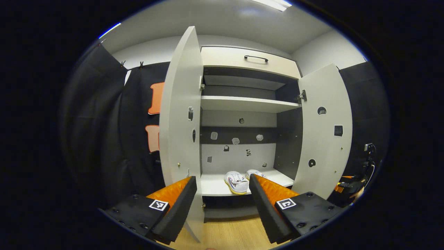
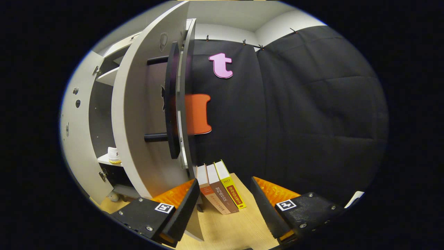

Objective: Grab one shoe with the right hand and put it into the shoe cabinet, grab the other shoe with the left hand and put it into the shoe cabinet; then close the right door with the right hand and the left door with the left hand.

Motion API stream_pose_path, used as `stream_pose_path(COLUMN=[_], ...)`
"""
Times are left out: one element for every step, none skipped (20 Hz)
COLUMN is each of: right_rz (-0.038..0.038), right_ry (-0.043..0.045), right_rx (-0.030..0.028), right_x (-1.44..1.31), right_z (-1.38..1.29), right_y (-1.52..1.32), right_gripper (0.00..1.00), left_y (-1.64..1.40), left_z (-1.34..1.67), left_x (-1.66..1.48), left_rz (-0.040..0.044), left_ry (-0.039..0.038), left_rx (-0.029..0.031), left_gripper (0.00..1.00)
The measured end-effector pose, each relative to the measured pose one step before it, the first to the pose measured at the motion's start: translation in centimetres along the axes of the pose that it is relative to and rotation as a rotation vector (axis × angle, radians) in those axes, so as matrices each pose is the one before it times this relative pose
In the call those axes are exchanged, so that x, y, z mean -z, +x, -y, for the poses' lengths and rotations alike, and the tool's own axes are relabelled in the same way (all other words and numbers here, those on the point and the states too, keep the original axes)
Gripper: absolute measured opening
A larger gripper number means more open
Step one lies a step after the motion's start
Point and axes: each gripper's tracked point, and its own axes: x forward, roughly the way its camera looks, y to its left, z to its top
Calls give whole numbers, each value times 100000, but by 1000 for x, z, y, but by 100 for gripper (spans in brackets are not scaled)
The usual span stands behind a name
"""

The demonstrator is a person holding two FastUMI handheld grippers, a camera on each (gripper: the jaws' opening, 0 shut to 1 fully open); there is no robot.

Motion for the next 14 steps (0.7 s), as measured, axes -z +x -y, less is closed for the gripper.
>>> stream_pose_path(right_rz=[209, 784, 1055, 818, 34, -302, -474, -738, -621, -311, -234, -50, 31, -60], right_ry=[246, -1280, -2109, -1926, -1446, -296, 827, 1362, 1292, 915, 161, -315, -632, -620], right_rx=[84, 618, 879, 813, 183, -484, -864, -1818, -2053, -2038, -2195, -2312, -2187, -2516], right_x=[69, 44, -206, -122, -86, 120, 110, 211, 266, 222, 108, 162, 93, 15], right_z=[-308, -181, -165, -234, -304, -569, -564, -795, -976, -1109, -1211, -1355, -1347, -1395], right_y=[14, -2, -273, -167, -98, -163, -124, 10, -156, -15, -16, 157, 292, 394], right_gripper=[92, 91, 91, 89, 89, 88, 88, 88, 88, 88, 88, 88, 88, 88], left_y=[-484, -310, -129, -18, -172, -201, -263, -131, -198, -173, -226, -170, -339, -333], left_z=[-576, -450, -191, -108, -112, 20, -53, -110, -233, -139, -303, -294, -384, -535], left_x=[-27, -108, -51, -10, 112, 75, 57, -12, 75, -2, 64, -81, -25, -90], left_rz=[115, 196, 95, 44, -299, -212, 71, 26, 128, 155, 97, 86, 241, 197], left_ry=[447, 528, 320, -233, -675, -885, -437, -249, -52, 86, 266, 204, 41, -31], left_rx=[-1254, -1078, -522, -297, 140, 153, 118, -174, -95, -165, -454, -588, -802, -1028], left_gripper=[97, 97, 97, 97, 97, 97, 97, 97, 97, 97, 97, 97, 97, 97])
